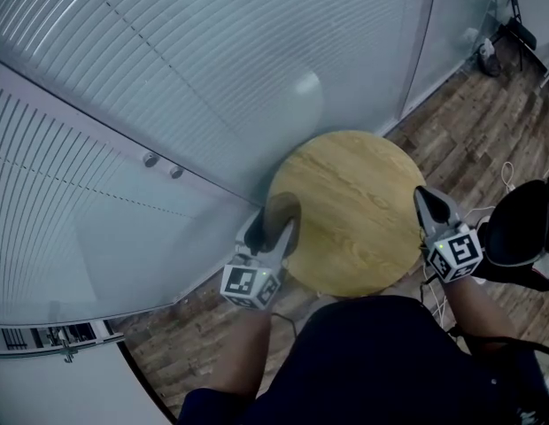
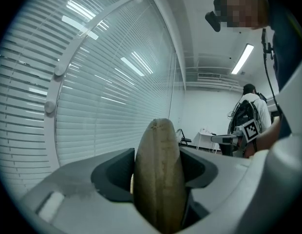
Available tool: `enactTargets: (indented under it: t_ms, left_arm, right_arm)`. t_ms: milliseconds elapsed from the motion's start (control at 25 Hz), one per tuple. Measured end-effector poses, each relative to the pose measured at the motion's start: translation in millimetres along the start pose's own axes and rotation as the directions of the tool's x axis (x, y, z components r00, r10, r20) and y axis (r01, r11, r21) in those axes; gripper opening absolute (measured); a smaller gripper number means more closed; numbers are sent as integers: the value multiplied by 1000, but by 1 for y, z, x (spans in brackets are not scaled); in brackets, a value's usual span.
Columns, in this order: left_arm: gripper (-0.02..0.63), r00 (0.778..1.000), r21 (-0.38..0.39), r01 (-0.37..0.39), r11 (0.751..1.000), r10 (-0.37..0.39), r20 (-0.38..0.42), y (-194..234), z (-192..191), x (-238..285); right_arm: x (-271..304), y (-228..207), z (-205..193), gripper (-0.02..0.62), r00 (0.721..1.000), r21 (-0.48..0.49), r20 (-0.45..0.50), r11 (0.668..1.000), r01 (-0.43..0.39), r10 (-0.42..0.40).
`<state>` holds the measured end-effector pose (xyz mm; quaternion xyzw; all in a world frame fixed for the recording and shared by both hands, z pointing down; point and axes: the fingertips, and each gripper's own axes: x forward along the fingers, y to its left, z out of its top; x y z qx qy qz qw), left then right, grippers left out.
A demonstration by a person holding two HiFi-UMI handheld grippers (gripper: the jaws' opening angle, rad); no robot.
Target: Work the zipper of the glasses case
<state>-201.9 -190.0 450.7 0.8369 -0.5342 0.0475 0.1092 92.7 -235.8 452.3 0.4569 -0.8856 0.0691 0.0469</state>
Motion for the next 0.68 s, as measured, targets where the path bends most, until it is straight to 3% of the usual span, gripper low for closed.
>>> enactTargets:
  t_ms: [680]
  left_arm:
    - [284,1000,25,26,999,-25,-10,4,8,12]
  right_arm:
    - [-1,-15,1,6,1000,-3,6,1000,28,-28]
